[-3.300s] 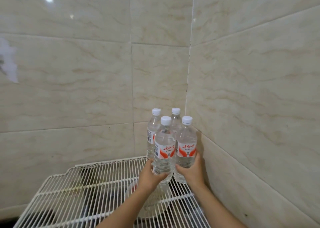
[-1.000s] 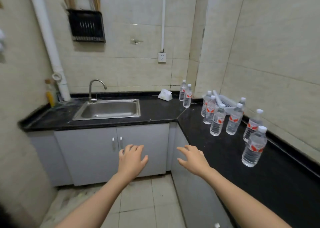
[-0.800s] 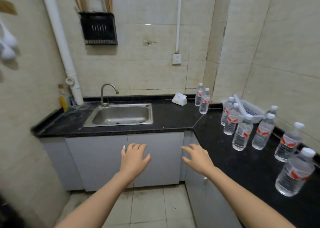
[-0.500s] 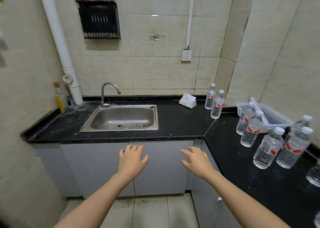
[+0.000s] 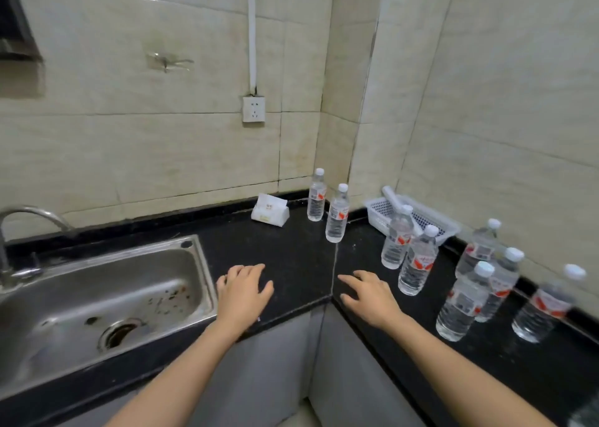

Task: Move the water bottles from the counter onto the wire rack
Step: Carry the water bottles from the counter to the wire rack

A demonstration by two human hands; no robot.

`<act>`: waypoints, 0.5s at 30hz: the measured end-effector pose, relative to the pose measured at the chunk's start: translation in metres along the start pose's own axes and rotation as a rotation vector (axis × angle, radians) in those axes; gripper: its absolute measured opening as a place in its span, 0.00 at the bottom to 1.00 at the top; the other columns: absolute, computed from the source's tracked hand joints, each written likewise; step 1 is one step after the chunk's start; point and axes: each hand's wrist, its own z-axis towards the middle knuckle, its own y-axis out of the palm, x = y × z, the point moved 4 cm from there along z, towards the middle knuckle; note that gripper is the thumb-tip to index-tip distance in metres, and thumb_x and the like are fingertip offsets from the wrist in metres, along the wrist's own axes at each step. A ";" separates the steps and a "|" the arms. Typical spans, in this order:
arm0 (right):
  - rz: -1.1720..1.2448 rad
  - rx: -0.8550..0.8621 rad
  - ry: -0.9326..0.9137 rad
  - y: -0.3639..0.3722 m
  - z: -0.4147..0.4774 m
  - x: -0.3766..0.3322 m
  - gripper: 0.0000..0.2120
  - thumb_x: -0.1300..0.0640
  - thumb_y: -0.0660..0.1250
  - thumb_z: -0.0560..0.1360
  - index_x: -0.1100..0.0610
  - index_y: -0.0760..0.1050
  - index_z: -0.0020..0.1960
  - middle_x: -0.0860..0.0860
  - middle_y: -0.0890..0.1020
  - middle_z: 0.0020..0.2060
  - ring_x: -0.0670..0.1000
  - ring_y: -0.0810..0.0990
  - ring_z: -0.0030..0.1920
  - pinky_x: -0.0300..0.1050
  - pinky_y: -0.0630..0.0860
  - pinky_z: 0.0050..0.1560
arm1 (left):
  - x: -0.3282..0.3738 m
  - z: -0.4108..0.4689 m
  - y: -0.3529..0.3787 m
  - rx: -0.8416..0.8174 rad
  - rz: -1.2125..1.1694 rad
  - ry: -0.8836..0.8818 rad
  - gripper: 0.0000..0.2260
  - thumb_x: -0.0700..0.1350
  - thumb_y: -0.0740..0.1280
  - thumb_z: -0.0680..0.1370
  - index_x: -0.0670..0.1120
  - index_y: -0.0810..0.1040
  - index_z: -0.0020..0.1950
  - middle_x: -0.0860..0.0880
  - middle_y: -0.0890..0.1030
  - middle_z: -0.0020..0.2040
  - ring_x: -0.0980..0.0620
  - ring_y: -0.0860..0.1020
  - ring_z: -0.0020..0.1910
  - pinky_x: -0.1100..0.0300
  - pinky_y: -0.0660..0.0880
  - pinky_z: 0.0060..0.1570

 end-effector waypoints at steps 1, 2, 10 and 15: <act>-0.003 -0.005 0.035 0.001 0.004 0.009 0.23 0.47 0.57 0.76 0.46 0.62 0.71 0.55 0.64 0.71 0.55 0.60 0.72 0.50 0.59 0.69 | 0.005 0.013 0.010 -0.026 -0.019 0.019 0.21 0.53 0.57 0.78 0.50 0.65 0.70 0.52 0.71 0.69 0.49 0.62 0.71 0.52 0.57 0.67; -0.008 -0.016 0.068 0.004 0.008 0.017 0.23 0.47 0.57 0.76 0.46 0.61 0.71 0.55 0.64 0.71 0.55 0.60 0.72 0.50 0.59 0.69 | 0.010 0.023 0.020 -0.053 -0.037 0.036 0.20 0.53 0.57 0.78 0.50 0.66 0.70 0.52 0.71 0.69 0.50 0.62 0.70 0.52 0.57 0.67; 0.037 -0.037 0.203 0.028 0.072 0.081 0.24 0.47 0.57 0.77 0.47 0.61 0.71 0.55 0.64 0.71 0.55 0.59 0.72 0.51 0.58 0.69 | 0.052 0.107 0.098 -0.183 -0.116 0.109 0.20 0.52 0.58 0.78 0.49 0.67 0.69 0.51 0.72 0.67 0.50 0.63 0.70 0.52 0.57 0.68; 0.134 -0.008 0.197 0.039 0.161 0.110 0.24 0.47 0.58 0.76 0.47 0.60 0.71 0.55 0.64 0.71 0.55 0.61 0.72 0.50 0.61 0.70 | 0.074 0.188 0.125 -0.169 -0.097 0.101 0.20 0.52 0.59 0.78 0.48 0.68 0.69 0.49 0.73 0.67 0.49 0.65 0.69 0.52 0.59 0.67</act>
